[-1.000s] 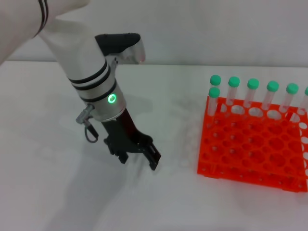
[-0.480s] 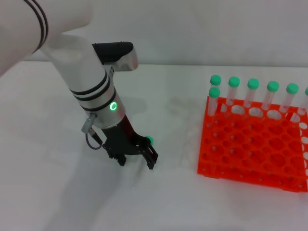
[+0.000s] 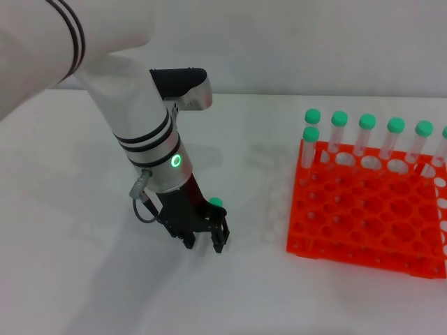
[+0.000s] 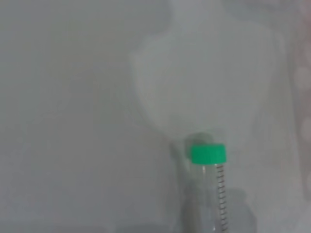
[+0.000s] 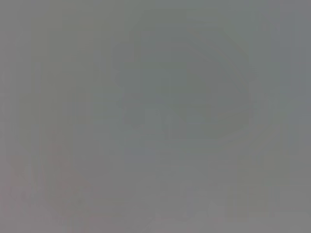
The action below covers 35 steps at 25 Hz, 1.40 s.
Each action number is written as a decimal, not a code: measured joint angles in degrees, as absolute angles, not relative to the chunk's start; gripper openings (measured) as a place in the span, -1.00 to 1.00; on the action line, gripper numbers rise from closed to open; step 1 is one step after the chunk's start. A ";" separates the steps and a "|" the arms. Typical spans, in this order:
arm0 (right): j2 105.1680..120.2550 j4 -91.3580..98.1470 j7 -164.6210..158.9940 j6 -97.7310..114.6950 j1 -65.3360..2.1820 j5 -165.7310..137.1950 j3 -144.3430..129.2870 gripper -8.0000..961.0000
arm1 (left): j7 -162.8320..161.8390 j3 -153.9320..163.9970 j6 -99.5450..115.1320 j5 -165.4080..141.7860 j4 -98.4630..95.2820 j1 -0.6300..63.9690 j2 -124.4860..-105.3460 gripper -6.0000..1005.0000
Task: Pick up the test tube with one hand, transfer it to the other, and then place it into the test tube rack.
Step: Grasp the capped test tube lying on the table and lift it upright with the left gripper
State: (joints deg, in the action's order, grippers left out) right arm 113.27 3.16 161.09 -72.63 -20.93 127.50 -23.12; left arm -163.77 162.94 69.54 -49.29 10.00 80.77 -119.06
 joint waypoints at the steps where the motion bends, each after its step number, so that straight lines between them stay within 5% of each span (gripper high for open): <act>1: 113.21 3.16 160.95 -72.63 -20.92 127.48 -23.12 0.79 | -164.05 162.94 69.54 -49.64 10.00 80.85 -119.05 0.18; 19: 112.38 2.84 160.92 -72.50 -20.54 127.43 -23.11 0.79 | -165.00 162.95 68.25 -50.64 7.82 80.63 -119.10 -0.10; 35: 112.62 3.13 160.83 -72.95 -19.66 127.88 -22.67 0.79 | -160.68 162.87 66.92 -49.18 8.83 80.41 -118.82 -0.57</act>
